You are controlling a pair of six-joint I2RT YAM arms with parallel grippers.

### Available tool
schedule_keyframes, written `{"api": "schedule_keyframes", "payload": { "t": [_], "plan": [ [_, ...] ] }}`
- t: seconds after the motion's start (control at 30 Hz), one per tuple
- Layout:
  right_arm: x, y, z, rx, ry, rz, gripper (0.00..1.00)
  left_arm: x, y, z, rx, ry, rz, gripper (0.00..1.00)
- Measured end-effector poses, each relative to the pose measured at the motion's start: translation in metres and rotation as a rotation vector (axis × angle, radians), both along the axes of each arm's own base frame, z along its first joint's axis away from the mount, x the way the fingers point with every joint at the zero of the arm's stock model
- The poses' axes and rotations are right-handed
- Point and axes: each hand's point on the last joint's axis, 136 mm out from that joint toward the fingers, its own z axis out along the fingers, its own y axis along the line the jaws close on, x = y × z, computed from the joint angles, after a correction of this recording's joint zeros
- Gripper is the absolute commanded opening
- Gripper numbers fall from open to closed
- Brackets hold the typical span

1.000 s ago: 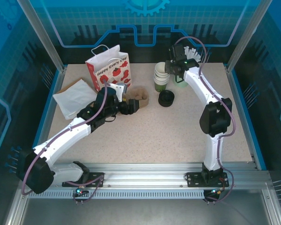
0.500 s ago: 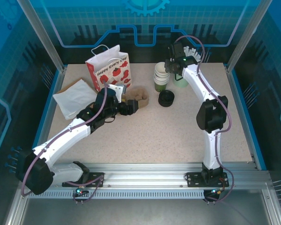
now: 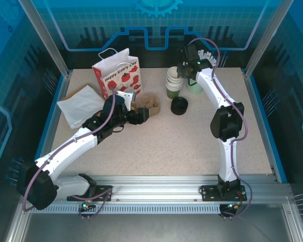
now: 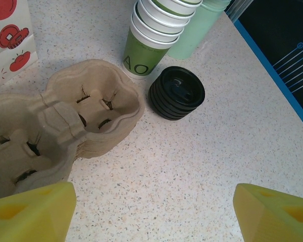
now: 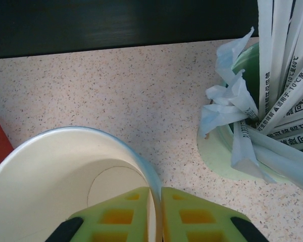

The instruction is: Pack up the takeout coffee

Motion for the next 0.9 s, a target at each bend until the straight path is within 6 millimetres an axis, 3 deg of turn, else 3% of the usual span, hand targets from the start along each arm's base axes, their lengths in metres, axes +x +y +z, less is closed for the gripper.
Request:
{"api": "schedule_keyframes", "payload": {
  "t": [0.27,0.57,0.67,0.77,0.9],
  "plan": [
    [-0.002,0.002,0.008,0.012,-0.002,0.008,0.10,0.001,0.001,0.000,0.012,-0.008,0.000,0.83],
    [0.000,0.002,0.045,0.069,-0.058,0.013,0.10,0.001,0.002,0.000,0.020,-0.013,0.004,0.85],
    [-0.006,-0.002,0.064,0.087,-0.078,0.012,0.10,0.002,0.003,0.000,0.021,-0.014,0.006,0.86],
    [-0.020,-0.004,0.097,0.119,-0.121,0.026,0.10,0.001,0.003,0.001,0.018,-0.018,0.006,0.86],
    [-0.063,-0.007,0.142,0.169,-0.183,0.067,0.10,-0.003,0.007,0.003,0.011,-0.031,0.013,0.87]
  ]
}}
